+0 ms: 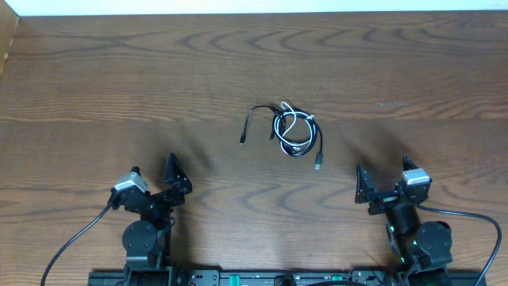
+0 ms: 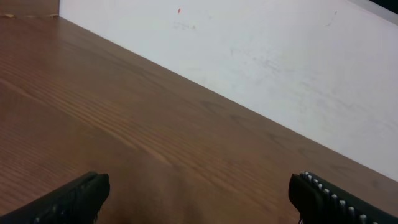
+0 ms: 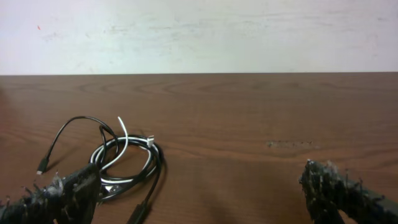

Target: Untangle cables

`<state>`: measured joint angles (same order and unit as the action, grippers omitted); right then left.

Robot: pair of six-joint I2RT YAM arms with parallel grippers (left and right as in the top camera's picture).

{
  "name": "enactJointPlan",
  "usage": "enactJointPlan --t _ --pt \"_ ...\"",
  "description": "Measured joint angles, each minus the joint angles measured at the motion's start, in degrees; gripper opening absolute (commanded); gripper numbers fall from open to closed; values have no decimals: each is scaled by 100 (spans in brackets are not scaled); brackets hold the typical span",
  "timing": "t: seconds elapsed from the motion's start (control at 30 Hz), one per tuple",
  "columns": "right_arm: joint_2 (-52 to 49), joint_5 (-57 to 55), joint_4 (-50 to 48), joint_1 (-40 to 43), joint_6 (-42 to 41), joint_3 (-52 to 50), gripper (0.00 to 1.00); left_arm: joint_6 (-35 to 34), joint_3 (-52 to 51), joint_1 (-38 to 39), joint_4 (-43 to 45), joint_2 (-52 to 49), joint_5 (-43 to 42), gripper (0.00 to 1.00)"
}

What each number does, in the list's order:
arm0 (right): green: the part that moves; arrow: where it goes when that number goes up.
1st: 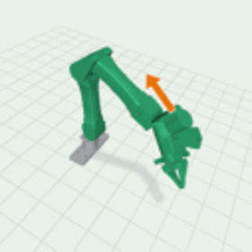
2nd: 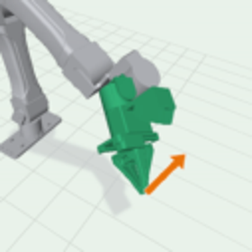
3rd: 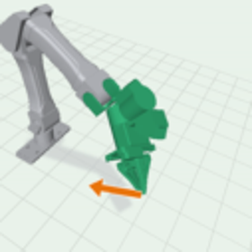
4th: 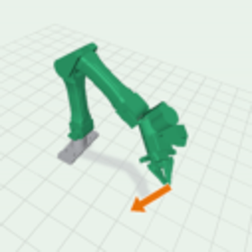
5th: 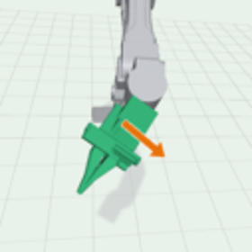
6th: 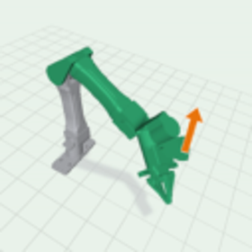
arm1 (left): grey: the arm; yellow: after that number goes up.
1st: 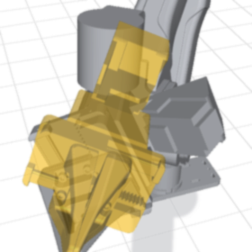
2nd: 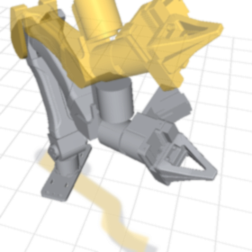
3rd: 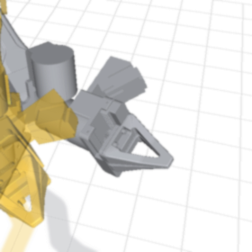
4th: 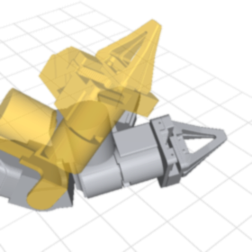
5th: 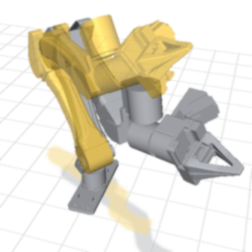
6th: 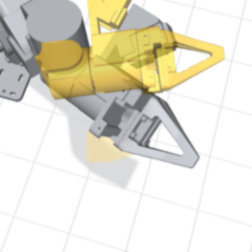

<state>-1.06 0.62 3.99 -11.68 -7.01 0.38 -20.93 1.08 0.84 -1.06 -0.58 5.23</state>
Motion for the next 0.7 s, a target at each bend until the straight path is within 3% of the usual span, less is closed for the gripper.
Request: enactJointPlan --t 0.43,0.7 --pt "0 111 -15 0 -2 0 99 2 31 0 -50 0 -22 98" --pt "0 247 -11 0 -2 2 99 2 361 0 -879 0 -131 98"
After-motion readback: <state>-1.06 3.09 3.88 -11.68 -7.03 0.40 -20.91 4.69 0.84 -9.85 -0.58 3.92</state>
